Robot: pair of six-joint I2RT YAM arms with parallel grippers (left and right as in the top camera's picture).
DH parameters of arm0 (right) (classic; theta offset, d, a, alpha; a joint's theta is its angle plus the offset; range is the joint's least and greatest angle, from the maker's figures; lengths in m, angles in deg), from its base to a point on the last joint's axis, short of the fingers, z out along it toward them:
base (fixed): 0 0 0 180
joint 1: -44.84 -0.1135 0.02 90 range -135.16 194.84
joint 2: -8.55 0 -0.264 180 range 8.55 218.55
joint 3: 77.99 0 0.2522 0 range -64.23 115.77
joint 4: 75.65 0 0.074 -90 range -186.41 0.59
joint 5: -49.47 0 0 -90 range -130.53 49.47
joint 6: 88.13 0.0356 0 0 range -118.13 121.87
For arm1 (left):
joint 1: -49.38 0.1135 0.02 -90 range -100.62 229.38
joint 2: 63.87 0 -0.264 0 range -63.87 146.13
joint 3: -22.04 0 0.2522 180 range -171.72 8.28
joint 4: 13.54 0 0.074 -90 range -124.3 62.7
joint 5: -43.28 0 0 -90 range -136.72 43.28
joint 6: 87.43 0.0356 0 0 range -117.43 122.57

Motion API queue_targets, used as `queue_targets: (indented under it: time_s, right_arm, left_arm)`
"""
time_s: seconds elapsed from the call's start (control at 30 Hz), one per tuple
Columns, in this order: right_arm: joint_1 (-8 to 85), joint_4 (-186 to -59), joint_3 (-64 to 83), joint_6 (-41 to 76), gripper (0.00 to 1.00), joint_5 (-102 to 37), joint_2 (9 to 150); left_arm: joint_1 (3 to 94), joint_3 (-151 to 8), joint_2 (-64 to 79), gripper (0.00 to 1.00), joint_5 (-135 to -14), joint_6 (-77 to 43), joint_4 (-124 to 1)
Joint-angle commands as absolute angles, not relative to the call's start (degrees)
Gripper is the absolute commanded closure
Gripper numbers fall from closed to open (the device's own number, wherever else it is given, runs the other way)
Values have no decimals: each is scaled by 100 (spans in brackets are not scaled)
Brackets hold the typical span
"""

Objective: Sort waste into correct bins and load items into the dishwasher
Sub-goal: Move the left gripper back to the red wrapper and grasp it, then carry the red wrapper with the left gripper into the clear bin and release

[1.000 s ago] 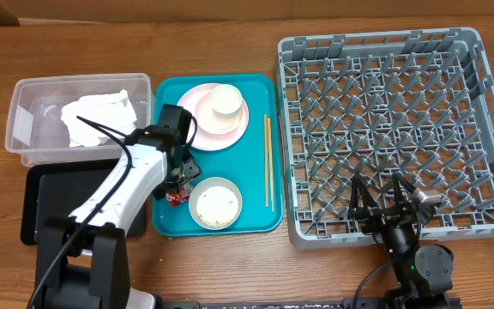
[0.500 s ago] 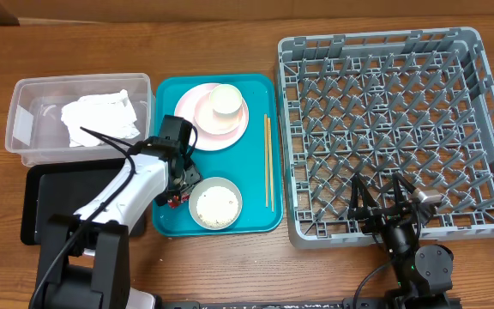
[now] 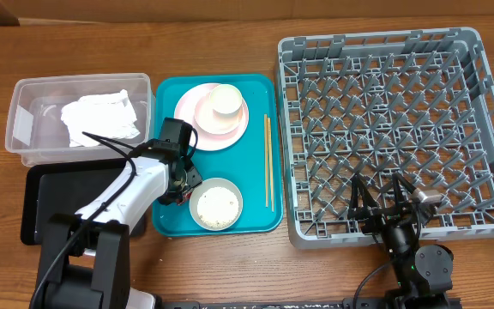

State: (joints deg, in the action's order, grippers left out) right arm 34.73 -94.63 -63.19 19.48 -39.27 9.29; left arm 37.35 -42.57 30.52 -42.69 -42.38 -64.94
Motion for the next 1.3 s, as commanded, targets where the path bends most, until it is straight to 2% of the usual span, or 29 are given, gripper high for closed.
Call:
queue_targets:
  time_s: [0.0,0.23,0.27,0.37,0.53,0.7,1.27]
  right_arm:
    - [3517,-9423,-6376,1944,0,-3936,874]
    - [3517,-9423,-6376,1944,0,-3936,874]
    - [3517,-9423,-6376,1944,0,-3936,874]
    - [3517,-9423,-6376,1944,0,-3936,874]
    - [3517,-9423,-6376,1944,0,-3936,874]
    - [3517,-9423,-6376,1944,0,-3936,874]
    - [3517,-9423,-6376,1944,0,-3936,874]
  left_arm:
    - [3717,-4206,2988,56,-4404,-4264,-6473]
    - [3717,-4206,2988,67,-4404,-4240,-6490]
    - [3717,-4206,2988,72,-4404,-4240,-6492]
    - [3717,-4206,2988,96,-4408,-4240,-6481]
    - [3726,-4226,2986,96,-4487,-4222,-6440]
    - [3726,-4534,2984,96,-4500,-3665,-6494]
    - [3857,-7078,2984,96,-4485,-3210,-8073]
